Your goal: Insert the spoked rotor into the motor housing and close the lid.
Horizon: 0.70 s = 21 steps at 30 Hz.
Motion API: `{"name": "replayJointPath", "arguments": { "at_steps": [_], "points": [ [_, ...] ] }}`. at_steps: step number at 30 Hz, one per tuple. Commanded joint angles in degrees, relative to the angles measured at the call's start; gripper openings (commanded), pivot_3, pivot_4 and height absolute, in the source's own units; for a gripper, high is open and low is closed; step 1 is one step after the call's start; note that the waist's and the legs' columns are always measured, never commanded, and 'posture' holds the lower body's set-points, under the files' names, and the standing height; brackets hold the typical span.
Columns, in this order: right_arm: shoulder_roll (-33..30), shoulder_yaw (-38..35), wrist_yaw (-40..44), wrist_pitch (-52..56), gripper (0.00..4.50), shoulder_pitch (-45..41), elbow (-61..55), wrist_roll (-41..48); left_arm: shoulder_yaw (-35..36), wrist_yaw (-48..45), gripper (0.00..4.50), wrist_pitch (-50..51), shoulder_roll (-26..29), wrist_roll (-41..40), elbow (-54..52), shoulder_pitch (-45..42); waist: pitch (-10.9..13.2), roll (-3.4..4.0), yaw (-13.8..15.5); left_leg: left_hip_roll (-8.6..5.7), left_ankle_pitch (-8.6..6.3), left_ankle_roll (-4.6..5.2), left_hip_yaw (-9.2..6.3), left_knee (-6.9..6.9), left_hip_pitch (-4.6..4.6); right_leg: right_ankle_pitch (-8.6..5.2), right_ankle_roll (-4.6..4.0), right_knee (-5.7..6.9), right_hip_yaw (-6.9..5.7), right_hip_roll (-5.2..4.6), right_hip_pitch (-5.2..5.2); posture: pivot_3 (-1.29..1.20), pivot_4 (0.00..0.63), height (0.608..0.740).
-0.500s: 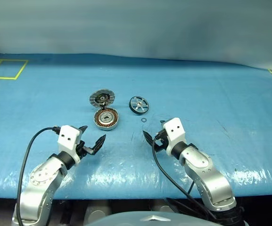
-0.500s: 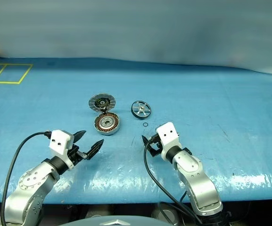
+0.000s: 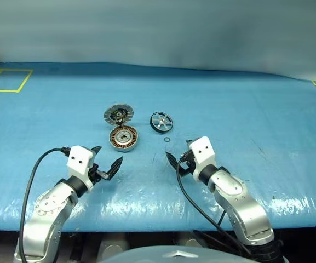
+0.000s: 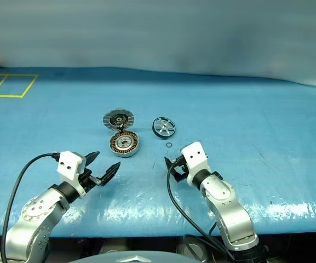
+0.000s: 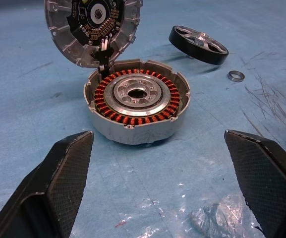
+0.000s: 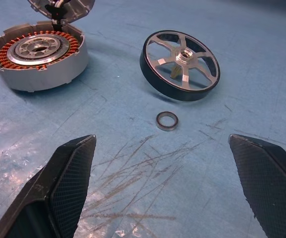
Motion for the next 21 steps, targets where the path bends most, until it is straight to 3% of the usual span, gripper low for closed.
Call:
{"name": "replayJointPath", "arguments": {
  "at_steps": [1,21],
  "points": [
    [0.4,0.2,0.0,-0.5,4.50,-0.7,-0.7,0.1,0.1,-0.3,4.49,-1.0,0.3,0.0,-1.2,0.0,0.0,0.00,0.0,0.00,0.00,0.00,0.00,0.00,0.00,0.00,0.00,0.00,0.00,0.00,0.00,0.00,0.150,0.740],
    [-0.8,1.2,1.2,0.6,4.50,-1.8,-0.8,-0.4,-0.1,0.0,4.49,-1.6,0.1,0.5,-1.1,-0.1,0.0,0.00,0.0,0.00,0.00,0.00,0.00,0.00,0.00,0.00,0.00,0.00,0.00,0.00,0.00,0.00,0.150,0.740]
  ]
}}
